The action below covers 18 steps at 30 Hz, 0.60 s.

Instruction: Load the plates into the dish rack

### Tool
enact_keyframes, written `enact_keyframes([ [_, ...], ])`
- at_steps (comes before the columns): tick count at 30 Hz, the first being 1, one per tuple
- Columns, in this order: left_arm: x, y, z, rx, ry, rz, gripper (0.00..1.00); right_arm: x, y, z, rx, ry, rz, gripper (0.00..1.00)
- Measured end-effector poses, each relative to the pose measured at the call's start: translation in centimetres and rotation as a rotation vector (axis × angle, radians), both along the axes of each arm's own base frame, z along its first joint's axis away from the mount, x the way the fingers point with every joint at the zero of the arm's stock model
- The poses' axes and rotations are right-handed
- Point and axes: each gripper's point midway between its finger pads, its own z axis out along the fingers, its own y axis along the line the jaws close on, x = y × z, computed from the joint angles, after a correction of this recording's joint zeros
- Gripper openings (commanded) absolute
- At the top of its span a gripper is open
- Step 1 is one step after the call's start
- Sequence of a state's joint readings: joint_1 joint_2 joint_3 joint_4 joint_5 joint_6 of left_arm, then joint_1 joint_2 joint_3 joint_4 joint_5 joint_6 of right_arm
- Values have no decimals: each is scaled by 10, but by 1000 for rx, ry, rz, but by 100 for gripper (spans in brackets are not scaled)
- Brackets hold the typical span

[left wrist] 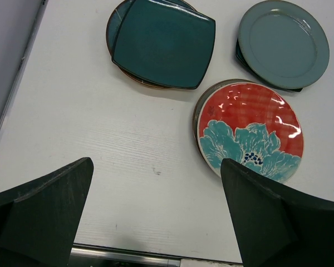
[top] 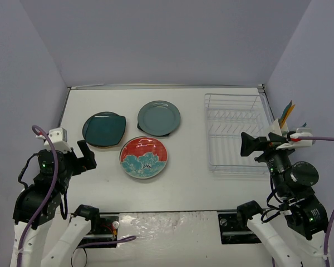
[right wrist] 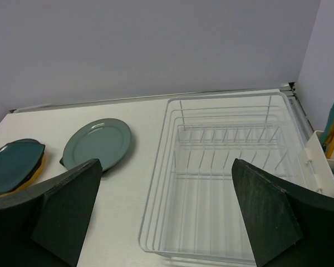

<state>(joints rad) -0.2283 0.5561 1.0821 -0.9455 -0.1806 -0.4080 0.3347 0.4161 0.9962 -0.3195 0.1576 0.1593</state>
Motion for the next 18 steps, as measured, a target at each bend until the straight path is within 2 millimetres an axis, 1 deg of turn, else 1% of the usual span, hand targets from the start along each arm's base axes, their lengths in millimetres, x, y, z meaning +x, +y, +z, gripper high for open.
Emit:
enact_keyframes([
  [6,4,-1,-4,4,23,-2,97,9,19,-9,29,55,77,100],
  [9,9,-5,-9,5,54,-13,97,21,37,-19,64,126,137,100],
  [13,17,-11,-17,3,105,-36,97,41,68,-44,95,258,236,100],
  [16,21,-17,-23,-4,138,-58,97,58,92,-69,120,382,304,100],
  [18,25,-21,-26,-11,155,-74,97,73,112,-88,155,477,349,100],
])
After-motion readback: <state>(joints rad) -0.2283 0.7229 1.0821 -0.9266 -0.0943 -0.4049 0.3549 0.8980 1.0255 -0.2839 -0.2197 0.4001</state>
